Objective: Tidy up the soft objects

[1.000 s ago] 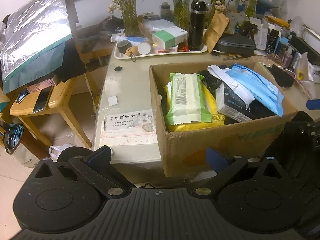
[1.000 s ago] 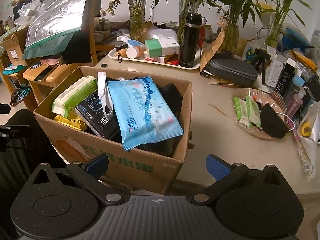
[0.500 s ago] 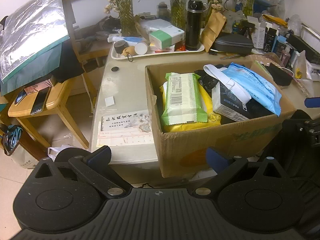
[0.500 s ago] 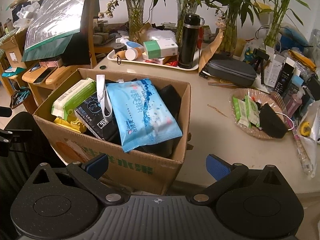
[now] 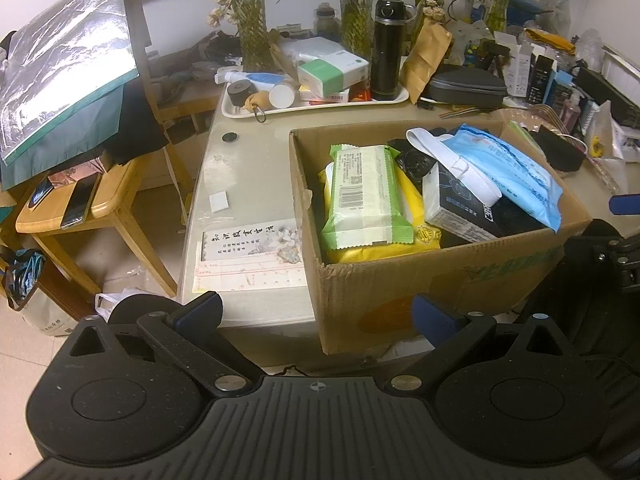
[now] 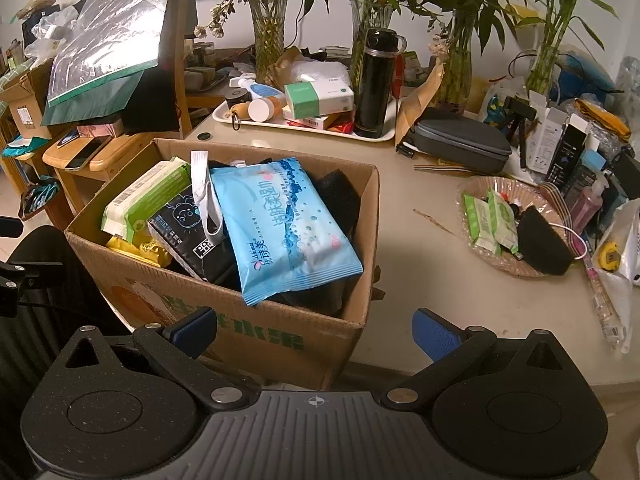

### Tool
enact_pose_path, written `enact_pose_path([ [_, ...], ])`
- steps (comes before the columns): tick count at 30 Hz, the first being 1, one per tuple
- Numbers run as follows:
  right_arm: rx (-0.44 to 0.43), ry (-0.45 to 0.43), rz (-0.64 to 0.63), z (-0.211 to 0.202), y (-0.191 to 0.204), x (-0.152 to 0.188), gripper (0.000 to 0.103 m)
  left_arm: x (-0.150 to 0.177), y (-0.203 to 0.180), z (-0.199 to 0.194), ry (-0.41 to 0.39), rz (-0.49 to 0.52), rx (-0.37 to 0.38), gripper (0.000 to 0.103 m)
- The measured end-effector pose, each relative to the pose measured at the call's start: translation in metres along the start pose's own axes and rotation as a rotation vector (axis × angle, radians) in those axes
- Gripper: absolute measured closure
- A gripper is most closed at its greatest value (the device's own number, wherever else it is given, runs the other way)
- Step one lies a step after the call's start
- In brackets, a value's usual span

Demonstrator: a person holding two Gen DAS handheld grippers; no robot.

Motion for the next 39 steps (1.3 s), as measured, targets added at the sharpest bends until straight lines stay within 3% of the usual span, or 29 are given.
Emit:
enact_pose_path([
  [39,0.002,-0.003,0.012,-0.0006,-0.0005,-0.0006,0.0,0.0015,-0.0009,0.0003,0.004,-0.008,0.004,0.0],
])
Point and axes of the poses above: each gripper's, at about its wrist camera, not at the fingertips, and z roughly the way its jaws point, y to its left, x to its underside, the point moved 10 cm from there along z, roughly the way its jaws point, and after that the axes turned 14 degrees about z, right-handed, at the moved point
